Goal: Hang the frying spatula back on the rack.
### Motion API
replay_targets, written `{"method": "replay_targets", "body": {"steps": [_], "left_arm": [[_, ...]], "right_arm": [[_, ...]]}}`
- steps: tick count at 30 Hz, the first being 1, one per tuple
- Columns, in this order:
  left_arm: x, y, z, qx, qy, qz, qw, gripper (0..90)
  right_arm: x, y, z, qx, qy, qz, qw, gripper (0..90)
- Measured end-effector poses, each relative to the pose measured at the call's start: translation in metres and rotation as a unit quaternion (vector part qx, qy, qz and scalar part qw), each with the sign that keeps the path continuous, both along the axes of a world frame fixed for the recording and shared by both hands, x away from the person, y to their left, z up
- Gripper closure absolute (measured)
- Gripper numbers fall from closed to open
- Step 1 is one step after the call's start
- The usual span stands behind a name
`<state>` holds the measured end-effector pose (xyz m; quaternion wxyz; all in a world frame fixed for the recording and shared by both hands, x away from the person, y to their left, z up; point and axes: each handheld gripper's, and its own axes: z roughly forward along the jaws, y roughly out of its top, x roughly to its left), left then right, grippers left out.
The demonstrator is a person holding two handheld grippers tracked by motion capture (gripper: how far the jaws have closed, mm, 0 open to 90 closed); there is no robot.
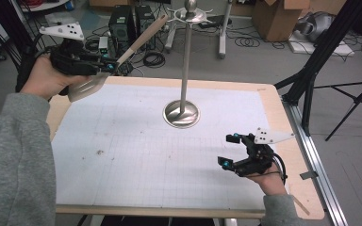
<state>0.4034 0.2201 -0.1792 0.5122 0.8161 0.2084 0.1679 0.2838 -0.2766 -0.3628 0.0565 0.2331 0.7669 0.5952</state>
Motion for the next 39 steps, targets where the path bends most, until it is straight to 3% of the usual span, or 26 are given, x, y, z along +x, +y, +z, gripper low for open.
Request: {"method": "replay_targets", "body": {"steps": [7, 16, 21, 29, 39], "left_arm": [[0.003, -0.006, -0.003, 0.006, 0.001, 0.000, 1.0000, 76.9], [0.005, -0.012, -0.008, -0.007, 0.005, -0.006, 0.9999, 76.9], [0.009, -0.018, -0.016, 0.005, 0.010, -0.006, 0.9999, 76.9], [0.014, -0.029, -0.022, 0.006, 0.016, -0.005, 0.9998, 76.9], [0.019, -0.041, -0.030, 0.029, 0.022, 0.001, 0.9993, 76.9]], "right_arm": [[-0.001, 0.000, 0.000, 0.000, -0.001, -0.002, 1.0000, 7.4], [0.000, -0.001, 0.000, 0.000, -0.001, -0.003, 1.0000, 7.4], [0.000, -0.001, 0.000, 0.001, -0.004, -0.002, 1.0000, 7.4], [0.001, -0.002, 0.000, 0.002, -0.004, -0.003, 1.0000, 7.4], [0.000, -0.002, 0.000, 0.000, 0.000, -0.002, 1.0000, 7.4]]}}
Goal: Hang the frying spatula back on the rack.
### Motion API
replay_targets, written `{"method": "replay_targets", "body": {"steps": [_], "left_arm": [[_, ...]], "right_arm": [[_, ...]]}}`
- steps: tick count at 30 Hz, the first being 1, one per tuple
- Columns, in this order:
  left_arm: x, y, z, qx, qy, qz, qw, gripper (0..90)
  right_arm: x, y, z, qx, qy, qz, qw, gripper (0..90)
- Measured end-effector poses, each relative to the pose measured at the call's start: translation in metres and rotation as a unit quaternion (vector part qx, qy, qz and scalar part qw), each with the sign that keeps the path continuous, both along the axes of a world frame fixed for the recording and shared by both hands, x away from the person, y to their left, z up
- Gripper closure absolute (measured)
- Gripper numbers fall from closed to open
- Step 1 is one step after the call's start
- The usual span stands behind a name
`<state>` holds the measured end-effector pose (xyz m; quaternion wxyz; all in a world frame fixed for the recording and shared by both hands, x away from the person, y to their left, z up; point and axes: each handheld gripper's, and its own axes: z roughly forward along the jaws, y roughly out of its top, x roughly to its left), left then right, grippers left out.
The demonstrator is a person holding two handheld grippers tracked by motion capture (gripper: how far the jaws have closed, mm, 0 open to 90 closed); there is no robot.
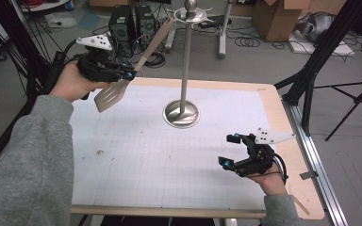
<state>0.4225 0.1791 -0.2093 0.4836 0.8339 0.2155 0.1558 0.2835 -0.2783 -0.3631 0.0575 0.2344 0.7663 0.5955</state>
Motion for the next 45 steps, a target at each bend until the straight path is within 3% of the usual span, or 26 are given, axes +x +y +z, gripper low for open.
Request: {"method": "replay_targets", "body": {"steps": [22, 45], "left_arm": [[0.008, -0.021, -0.011, 0.013, 0.015, 0.006, 0.9998, 76.9], [0.020, -0.046, -0.020, 0.030, 0.018, 0.014, 0.9993, 76.9]], "right_arm": [[-0.002, -0.002, 0.002, 0.006, -0.009, -0.002, 0.9999, 7.4], [-0.001, -0.004, 0.002, 0.007, -0.010, -0.004, 0.9999, 7.4]]}}
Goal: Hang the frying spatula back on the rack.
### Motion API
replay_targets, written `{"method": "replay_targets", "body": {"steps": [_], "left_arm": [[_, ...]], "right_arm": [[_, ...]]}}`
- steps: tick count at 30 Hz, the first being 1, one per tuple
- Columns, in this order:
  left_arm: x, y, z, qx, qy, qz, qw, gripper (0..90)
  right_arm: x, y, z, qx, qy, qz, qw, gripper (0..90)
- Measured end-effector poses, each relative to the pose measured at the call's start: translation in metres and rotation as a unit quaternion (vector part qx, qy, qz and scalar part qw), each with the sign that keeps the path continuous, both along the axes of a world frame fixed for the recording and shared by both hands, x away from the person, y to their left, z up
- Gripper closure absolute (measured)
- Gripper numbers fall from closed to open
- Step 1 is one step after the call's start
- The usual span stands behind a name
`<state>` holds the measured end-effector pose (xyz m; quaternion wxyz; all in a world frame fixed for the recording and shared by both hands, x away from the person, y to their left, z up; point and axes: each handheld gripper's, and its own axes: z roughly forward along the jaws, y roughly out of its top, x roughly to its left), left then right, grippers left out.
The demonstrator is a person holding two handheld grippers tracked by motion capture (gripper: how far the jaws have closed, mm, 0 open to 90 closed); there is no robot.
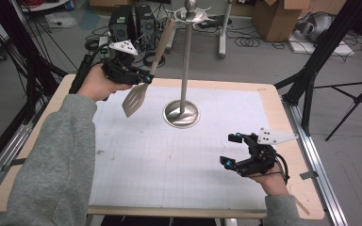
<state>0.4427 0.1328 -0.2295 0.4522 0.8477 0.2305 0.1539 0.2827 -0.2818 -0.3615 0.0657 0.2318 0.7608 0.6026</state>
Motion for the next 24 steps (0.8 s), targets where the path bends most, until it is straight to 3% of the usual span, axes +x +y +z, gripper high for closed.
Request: {"method": "replay_targets", "body": {"steps": [24], "left_arm": [[0.011, -0.020, -0.008, 0.003, 0.003, -0.001, 1.0000, 76.6]], "right_arm": [[0.000, -0.001, 0.000, 0.002, 0.001, 0.000, 1.0000, 7.4]]}}
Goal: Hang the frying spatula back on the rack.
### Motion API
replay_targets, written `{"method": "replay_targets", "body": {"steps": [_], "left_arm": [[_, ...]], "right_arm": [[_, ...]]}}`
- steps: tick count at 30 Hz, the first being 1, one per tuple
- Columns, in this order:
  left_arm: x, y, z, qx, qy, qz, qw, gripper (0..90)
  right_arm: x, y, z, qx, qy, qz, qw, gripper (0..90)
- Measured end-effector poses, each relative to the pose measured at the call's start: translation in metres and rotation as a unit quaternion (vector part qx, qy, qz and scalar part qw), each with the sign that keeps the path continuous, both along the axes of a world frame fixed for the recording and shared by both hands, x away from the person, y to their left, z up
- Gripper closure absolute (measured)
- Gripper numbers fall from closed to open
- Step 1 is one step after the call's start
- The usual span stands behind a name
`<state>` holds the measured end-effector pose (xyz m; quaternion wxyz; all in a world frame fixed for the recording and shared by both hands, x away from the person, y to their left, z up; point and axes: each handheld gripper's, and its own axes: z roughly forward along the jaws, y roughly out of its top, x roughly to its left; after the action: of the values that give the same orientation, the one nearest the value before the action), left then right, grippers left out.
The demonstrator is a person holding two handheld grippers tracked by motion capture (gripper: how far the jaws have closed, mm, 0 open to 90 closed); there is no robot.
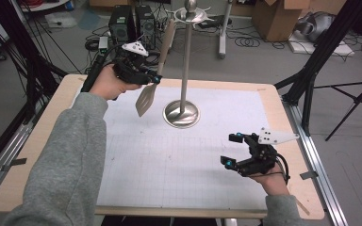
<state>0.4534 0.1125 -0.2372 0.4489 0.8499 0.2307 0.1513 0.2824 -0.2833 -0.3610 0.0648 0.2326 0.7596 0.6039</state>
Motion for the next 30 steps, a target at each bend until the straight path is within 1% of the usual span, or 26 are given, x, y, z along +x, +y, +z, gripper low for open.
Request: {"method": "replay_targets", "body": {"steps": [7, 10, 17, 20, 23, 24, 25, 26, 28, 29, 30], "left_arm": [[0.002, -0.004, -0.001, 0.002, 0.001, 0.001, 1.0000, 76.5], [0.003, -0.007, -0.002, -0.002, 0.002, 0.001, 1.0000, 76.4], [0.005, -0.014, -0.004, -0.007, 0.004, -0.003, 1.0000, 76.0], [0.006, -0.016, -0.005, -0.008, 0.002, -0.003, 1.0000, 75.8], [0.006, -0.016, -0.006, -0.004, -0.007, 0.000, 1.0000, 75.1], [0.006, -0.016, -0.006, -0.003, -0.011, 0.002, 0.9999, 74.3], [0.006, -0.015, -0.006, -0.004, -0.014, 0.003, 0.9999, 71.5], [0.006, -0.014, -0.007, -0.005, -0.013, 0.001, 0.9999, 66.9], [0.003, -0.013, -0.008, -0.009, -0.011, -0.002, 0.9999, 61.2], [0.002, -0.011, -0.008, -0.011, -0.009, -0.008, 0.9999, 60.9], [0.001, -0.009, -0.009, -0.016, -0.007, -0.012, 0.9998, 58.7]], "right_arm": [[-0.001, 0.001, 0.000, 0.001, 0.004, 0.001, 1.0000, 7.4], [-0.001, 0.000, 0.000, 0.000, 0.000, 0.001, 1.0000, 7.4], [-0.002, 0.000, 0.001, 0.001, 0.003, -0.002, 1.0000, 7.4], [-0.002, -0.001, 0.000, 0.000, 0.002, -0.002, 1.0000, 7.4], [-0.002, -0.002, 0.001, 0.000, 0.000, -0.004, 1.0000, 7.4], [-0.002, -0.002, 0.001, 0.000, 0.001, -0.004, 1.0000, 7.4], [-0.003, -0.001, 0.001, -0.001, -0.001, -0.003, 1.0000, 7.4], [-0.003, -0.002, 0.001, -0.001, -0.002, -0.003, 1.0000, 7.4], [-0.003, -0.002, 0.001, -0.002, -0.001, -0.004, 1.0000, 7.4], [-0.003, -0.002, 0.001, -0.001, 0.002, -0.004, 1.0000, 7.4], [-0.003, -0.002, 0.000, -0.002, 0.002, -0.002, 1.0000, 7.4]]}}
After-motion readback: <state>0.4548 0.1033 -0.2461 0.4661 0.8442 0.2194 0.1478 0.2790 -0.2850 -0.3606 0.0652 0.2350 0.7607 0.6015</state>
